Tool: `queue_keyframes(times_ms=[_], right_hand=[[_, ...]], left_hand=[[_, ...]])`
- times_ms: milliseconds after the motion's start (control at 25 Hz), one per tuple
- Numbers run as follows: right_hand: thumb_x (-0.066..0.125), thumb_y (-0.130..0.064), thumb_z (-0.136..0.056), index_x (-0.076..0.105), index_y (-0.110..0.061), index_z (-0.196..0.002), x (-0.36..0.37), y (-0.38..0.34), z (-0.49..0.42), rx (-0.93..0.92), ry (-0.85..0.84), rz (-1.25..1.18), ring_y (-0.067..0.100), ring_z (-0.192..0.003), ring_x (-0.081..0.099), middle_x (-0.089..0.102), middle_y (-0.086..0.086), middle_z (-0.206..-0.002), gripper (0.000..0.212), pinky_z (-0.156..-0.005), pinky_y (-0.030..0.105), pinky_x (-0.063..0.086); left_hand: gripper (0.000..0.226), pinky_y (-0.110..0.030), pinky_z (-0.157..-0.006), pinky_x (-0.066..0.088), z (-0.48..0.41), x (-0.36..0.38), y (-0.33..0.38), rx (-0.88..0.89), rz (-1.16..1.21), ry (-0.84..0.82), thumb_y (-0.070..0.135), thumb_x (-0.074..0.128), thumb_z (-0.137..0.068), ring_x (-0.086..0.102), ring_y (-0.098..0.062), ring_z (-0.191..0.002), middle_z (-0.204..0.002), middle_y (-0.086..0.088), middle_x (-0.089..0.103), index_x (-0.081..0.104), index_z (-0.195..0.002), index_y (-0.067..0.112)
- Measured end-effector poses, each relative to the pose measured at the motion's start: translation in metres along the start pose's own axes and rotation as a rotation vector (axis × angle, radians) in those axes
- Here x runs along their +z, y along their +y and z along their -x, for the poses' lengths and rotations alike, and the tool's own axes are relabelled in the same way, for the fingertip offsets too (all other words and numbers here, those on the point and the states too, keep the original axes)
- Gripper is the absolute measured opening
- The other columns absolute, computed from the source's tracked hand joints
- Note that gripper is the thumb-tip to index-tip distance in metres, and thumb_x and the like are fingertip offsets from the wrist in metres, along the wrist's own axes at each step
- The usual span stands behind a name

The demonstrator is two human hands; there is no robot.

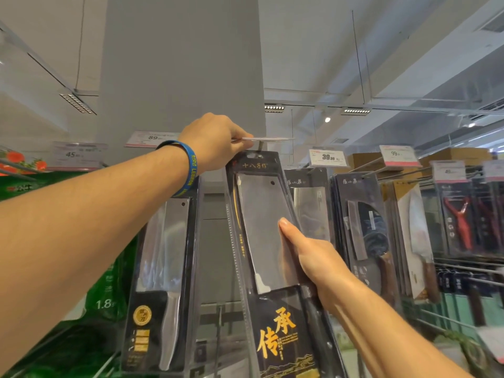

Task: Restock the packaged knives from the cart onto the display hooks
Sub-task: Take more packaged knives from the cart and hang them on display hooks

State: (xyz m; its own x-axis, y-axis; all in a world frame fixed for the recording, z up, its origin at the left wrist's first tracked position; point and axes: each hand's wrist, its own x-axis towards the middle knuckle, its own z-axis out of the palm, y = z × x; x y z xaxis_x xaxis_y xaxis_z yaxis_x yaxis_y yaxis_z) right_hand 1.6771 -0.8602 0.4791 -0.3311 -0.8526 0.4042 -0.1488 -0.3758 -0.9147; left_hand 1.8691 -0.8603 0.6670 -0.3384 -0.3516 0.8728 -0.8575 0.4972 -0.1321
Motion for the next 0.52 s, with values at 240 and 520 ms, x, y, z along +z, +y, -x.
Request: queue_keyframes(times_ms=[240, 520], right_hand=[[0.064, -0.088, -0.067, 0.064, -0.014, -0.061, -0.027, -0.014, -0.008, -0.166, 0.180, 0.275, 0.023, -0.066, 0.068, 0.070, -0.001, -0.064, 0.074, -0.057, 0.032, 0.043], [0.055, -0.089, -0.072, 0.057, -0.012, -0.061, -0.007, -0.003, -0.003, -0.149, 0.243, 0.315, 0.021, -0.062, 0.060, 0.062, -0.001, -0.060, 0.078, -0.055, 0.032, 0.040]], left_hand=[[0.026, -0.034, -0.084, 0.054, -0.005, -0.007, 0.002, 0.002, -0.044, -0.025, 0.045, 0.054, -0.099, 0.065, -0.022, -0.103, -0.119, 0.007, 0.071, 0.070, -0.120, 0.040], [0.028, -0.036, -0.085, 0.056, -0.007, -0.006, -0.001, -0.003, -0.045, -0.029, 0.049, 0.053, -0.098, 0.065, -0.023, -0.104, -0.121, 0.008, 0.070, 0.069, -0.120, 0.042]])
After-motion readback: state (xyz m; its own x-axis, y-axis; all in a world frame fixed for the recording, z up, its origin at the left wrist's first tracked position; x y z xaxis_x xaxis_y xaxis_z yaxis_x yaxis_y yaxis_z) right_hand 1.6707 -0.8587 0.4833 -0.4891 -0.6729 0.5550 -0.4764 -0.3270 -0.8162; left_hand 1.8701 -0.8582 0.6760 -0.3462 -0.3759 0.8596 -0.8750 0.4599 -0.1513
